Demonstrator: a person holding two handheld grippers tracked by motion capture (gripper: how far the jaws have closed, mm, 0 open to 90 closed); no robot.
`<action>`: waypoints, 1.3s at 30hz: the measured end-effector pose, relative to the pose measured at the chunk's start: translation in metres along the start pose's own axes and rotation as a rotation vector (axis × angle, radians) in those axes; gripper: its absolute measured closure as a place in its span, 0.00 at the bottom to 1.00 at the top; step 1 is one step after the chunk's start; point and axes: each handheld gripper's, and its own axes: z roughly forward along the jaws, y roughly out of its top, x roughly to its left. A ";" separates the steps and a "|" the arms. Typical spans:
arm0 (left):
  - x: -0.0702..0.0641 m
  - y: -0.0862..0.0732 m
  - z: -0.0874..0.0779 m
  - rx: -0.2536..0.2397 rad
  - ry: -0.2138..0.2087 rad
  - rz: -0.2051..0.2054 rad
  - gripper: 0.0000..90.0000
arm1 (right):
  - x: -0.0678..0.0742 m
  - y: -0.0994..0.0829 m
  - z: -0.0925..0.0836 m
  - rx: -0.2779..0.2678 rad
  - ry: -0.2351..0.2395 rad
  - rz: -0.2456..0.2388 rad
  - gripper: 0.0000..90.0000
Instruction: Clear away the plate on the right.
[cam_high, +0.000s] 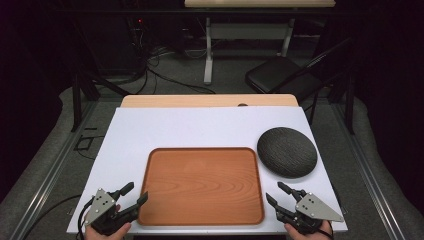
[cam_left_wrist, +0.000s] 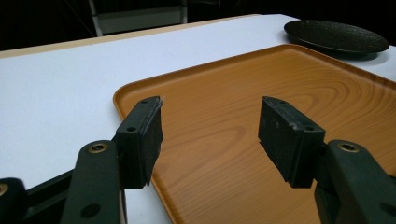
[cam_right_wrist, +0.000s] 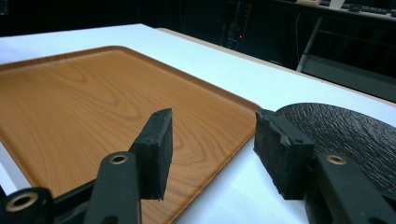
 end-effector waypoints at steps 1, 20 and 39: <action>0.000 0.000 0.000 0.000 0.000 -0.002 0.44 | 0.001 0.000 0.000 0.005 0.001 0.001 0.52; 0.001 0.000 0.001 0.013 0.014 -0.013 0.44 | 0.005 0.001 0.005 0.074 -0.050 -0.093 0.48; -0.003 0.000 0.003 0.017 0.007 0.000 0.44 | 0.001 0.031 0.019 0.286 -0.154 -0.379 0.59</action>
